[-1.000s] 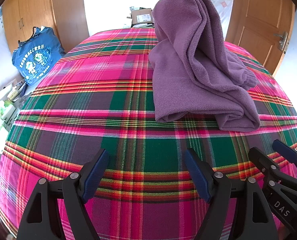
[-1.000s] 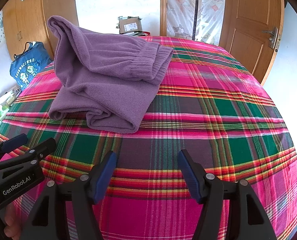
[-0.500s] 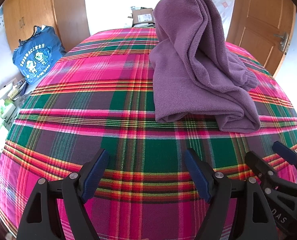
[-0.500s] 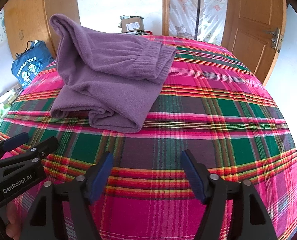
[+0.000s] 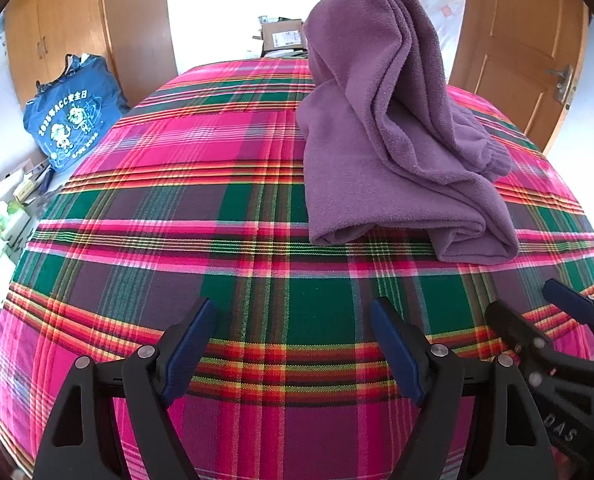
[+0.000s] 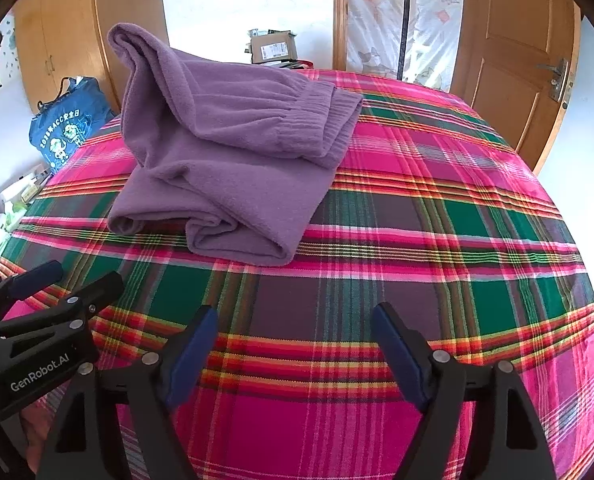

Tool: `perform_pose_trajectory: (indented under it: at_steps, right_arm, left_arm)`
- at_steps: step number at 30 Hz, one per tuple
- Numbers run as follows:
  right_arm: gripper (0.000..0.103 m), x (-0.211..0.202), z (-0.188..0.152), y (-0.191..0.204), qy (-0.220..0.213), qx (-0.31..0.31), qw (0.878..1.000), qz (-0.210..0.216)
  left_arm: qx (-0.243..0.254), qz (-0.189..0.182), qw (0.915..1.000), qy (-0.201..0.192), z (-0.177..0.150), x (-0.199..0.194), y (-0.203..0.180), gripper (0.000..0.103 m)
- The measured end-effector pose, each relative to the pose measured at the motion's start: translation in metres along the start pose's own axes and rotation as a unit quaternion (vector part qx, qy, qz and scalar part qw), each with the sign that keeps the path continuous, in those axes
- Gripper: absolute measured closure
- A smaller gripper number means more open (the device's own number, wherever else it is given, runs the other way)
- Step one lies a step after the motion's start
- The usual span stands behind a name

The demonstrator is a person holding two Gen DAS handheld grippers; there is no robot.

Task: Fold clothes

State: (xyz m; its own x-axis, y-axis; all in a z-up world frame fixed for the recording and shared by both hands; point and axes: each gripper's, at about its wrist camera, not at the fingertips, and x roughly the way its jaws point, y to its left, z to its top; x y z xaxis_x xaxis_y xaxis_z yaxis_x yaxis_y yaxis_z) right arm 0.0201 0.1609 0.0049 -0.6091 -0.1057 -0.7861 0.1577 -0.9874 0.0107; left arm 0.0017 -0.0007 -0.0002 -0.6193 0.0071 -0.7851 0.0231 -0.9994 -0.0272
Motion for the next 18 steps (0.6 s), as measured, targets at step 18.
perform_pose_trajectory:
  at_steps: [18]
  right_arm:
    - [0.061, 0.012, 0.035, -0.006, -0.036, -0.010, 0.998, 0.056]
  left_arm:
    - [0.075, -0.012, 0.9900, -0.119, 0.054, -0.043, 0.001, 0.022]
